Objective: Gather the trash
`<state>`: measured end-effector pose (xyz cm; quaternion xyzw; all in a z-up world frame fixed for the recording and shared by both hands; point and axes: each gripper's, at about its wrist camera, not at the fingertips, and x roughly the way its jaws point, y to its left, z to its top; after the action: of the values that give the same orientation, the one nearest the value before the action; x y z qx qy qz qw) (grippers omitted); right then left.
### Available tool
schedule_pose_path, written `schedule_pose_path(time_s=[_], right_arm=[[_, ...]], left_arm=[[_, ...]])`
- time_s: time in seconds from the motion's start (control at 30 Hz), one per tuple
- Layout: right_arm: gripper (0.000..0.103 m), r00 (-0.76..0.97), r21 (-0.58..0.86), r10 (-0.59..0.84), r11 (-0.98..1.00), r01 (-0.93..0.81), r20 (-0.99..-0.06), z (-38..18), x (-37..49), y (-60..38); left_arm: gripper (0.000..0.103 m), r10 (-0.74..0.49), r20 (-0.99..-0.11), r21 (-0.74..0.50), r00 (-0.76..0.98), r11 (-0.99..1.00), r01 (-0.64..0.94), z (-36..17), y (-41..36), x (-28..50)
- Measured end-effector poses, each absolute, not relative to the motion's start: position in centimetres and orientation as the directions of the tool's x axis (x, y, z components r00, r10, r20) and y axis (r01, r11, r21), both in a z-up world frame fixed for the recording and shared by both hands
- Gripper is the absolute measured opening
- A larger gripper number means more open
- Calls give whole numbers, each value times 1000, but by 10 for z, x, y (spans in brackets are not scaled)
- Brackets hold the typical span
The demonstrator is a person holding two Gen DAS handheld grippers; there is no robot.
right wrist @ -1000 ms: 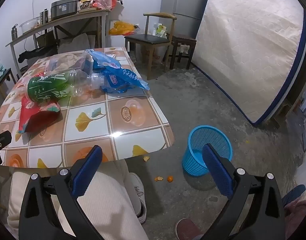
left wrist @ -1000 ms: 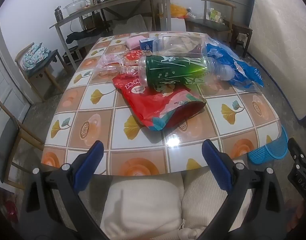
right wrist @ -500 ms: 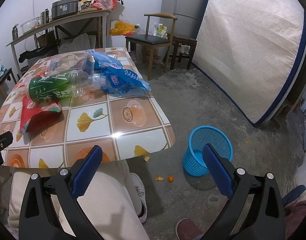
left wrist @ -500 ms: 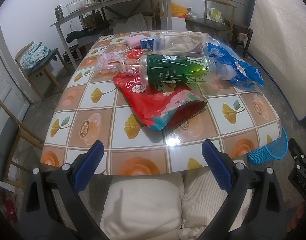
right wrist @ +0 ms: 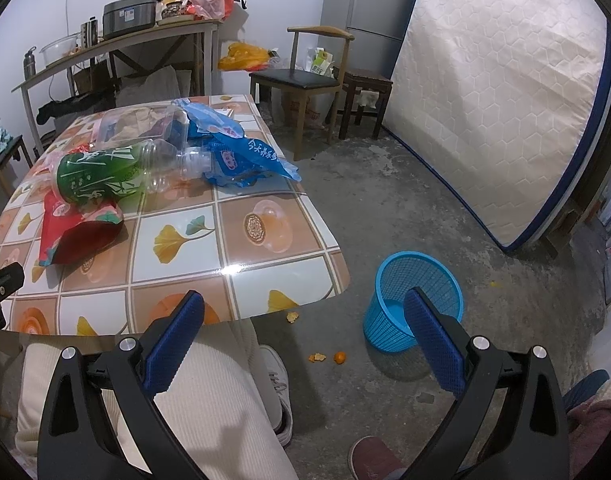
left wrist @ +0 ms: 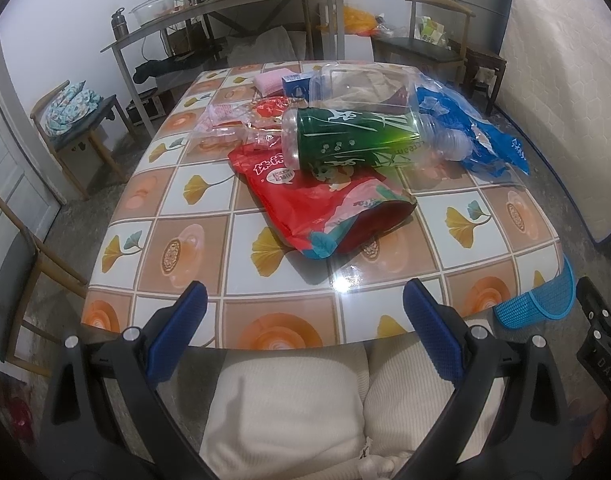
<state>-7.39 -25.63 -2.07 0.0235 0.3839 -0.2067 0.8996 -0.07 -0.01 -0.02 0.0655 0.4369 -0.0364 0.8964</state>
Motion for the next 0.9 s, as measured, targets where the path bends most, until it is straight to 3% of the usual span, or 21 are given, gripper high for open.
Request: schedule_pose_path(time_s=[0.9], right_arm=[[97,619,-113,-353,913,392,-702,-19,-75,-256]], left_arm=[[94,-6,-798,87,602,988,125,-5,3,2]])
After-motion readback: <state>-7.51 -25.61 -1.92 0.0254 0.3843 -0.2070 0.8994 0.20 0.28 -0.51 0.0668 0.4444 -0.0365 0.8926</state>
